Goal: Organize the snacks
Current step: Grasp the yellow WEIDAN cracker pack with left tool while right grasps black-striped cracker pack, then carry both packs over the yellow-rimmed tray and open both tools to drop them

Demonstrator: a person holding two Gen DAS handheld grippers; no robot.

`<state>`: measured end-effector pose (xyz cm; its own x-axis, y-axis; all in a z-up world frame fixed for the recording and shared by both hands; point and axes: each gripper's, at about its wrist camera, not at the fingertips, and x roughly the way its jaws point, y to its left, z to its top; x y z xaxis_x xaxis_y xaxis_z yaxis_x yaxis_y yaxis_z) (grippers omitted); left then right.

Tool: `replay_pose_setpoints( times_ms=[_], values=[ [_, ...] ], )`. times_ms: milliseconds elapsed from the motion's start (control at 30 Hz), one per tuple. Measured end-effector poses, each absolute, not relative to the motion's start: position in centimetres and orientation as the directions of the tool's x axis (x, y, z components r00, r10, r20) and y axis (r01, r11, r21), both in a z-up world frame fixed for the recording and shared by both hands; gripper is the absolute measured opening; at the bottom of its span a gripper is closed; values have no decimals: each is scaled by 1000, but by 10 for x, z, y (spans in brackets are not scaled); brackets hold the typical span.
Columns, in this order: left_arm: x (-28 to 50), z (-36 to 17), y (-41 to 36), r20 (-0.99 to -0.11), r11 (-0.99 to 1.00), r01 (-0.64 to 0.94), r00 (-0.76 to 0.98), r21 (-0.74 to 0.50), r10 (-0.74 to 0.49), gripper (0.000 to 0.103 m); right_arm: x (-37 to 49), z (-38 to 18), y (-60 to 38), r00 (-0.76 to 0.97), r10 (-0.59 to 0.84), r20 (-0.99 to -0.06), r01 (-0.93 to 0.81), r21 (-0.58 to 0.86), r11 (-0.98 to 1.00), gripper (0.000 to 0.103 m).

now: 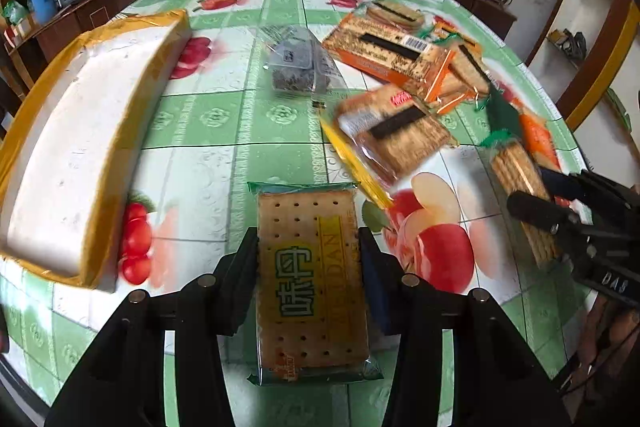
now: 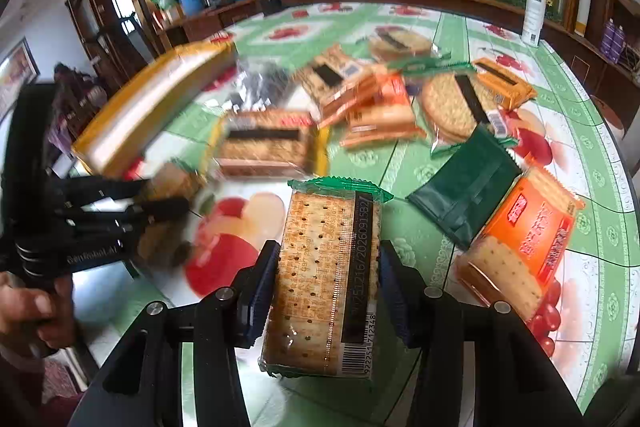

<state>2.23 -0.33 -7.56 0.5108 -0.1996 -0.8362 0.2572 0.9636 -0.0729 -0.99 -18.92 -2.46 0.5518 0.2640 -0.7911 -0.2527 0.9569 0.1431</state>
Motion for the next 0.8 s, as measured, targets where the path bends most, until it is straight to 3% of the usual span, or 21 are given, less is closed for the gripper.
replay_pose_setpoints(
  times_ms=[233, 800],
  values=[
    [14, -42, 33, -776, 978, 174, 598, -116, -199, 45, -9, -1, -178, 577, 334, -746, -289, 195, 937, 50],
    [31, -18, 152, -715, 989, -111, 699, -95, 10, 45, 43, 38, -52, 501, 545, -672, -541, 249, 804, 50]
  ],
)
